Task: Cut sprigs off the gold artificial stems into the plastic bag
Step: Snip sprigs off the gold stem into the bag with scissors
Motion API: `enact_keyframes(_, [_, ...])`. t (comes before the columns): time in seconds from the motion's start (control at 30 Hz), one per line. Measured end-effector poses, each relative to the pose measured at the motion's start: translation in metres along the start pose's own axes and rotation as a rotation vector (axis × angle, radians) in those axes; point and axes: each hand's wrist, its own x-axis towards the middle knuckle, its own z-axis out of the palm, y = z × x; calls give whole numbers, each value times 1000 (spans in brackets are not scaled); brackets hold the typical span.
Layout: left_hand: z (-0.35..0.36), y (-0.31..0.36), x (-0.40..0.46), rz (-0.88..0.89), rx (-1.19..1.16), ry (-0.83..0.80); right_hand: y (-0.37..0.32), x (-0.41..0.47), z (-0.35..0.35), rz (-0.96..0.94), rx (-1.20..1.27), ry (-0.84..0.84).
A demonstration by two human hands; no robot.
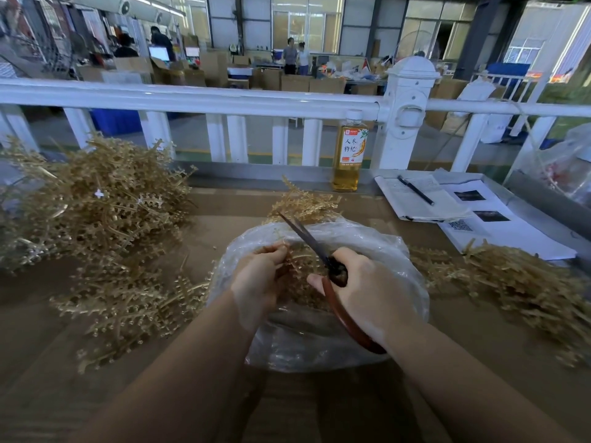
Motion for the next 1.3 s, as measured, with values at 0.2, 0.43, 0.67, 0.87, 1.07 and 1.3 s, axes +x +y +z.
enact_keyframes(0.2, [9,8,-10,123,39,-47,-13,16,1,-12,179,135])
enact_keyframes(0.43, [23,10,-24,73,-43,-162,-27,35,-6,7,299,107])
enact_keyframes(0.67, [22,14,-24,124,112,-106,-15,43,-21,123,543,206])
enact_keyframes(0.87, [22,13,-18,-21,0,-110,-14,40,-27,227,1064,147])
enact_keyframes(1.07, [14,10,-14,-94,55,-225,-12,38,-24,384,1124,148])
enact_keyframes(1.3, [12,0,-12,63,167,-148,-4,23,-16,398,1050,122])
